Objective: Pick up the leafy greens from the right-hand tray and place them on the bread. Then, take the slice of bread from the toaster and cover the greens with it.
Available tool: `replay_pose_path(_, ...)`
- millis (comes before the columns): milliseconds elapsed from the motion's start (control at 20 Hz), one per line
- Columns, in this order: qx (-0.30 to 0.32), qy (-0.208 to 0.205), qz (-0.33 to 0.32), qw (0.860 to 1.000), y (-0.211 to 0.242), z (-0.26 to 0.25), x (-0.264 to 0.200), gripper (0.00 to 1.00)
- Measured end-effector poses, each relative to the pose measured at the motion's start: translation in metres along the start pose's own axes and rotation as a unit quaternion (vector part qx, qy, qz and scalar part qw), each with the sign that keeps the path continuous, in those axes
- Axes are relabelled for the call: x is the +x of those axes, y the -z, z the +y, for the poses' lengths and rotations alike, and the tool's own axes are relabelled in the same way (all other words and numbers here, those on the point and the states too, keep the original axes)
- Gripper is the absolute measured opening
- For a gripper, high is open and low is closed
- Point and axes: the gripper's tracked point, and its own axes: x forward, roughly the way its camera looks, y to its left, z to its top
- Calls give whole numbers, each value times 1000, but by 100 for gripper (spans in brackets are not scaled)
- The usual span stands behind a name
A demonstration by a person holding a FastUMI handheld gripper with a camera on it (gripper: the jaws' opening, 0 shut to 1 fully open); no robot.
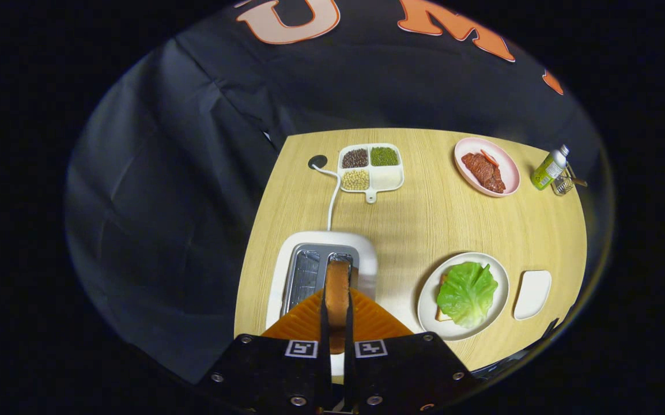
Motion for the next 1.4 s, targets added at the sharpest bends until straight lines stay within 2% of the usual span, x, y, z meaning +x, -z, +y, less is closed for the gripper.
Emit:
replay_pose_path(300,6,-22,-45,999,-20,-14,-49,9)
replay_pose_path(650,31,-22,-77,996,-21,-67,-81,9)
replay_pose_path(1050,74,-27,-61,995,14,-137,-65,9)
replay_pose_path(1400,99,-46,-32,994,32,-186,-20,9)
